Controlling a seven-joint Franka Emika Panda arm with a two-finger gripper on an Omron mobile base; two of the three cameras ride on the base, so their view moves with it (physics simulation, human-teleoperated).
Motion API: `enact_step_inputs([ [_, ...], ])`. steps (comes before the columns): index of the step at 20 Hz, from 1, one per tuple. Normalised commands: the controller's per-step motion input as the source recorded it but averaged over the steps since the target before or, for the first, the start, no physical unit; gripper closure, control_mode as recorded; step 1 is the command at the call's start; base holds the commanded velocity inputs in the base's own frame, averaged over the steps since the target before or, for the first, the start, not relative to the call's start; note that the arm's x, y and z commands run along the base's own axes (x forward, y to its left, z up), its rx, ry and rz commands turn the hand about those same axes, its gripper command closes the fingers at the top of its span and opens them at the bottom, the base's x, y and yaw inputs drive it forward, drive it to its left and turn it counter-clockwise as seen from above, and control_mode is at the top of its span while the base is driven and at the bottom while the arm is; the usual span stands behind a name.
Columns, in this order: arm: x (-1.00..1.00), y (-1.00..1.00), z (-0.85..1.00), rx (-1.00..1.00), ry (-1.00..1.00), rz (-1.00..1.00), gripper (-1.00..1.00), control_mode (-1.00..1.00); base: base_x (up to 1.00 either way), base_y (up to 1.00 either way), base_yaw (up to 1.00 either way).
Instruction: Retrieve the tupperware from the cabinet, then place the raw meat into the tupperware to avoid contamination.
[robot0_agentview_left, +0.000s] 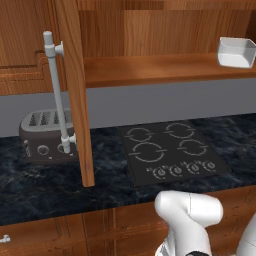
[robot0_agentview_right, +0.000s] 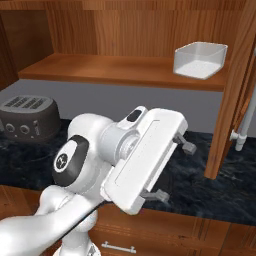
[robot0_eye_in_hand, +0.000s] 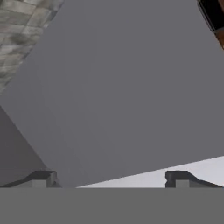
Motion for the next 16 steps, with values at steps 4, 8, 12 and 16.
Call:
enact_step_inputs([
  [4, -0.44, 0.93, 0.02, -0.04, -0.19, -0.04, -1.0, -1.0, 0.0, 0.0, 0.0],
  [8, -0.11, 0.75, -0.01, -0.02, -0.34, -0.02, -1.0, -1.0, 0.0, 0.0, 0.0],
  [12, 0.05, 0.82, -0.04, -0.15, -0.34, 0.05, -1.0, -1.0, 0.0, 0.0, 0.0],
  [16, 0.6, 0.51, 0.0, -0.02, -0.14, 0.01, -1.0, -1.0, 0.0, 0.0, 0.0],
])
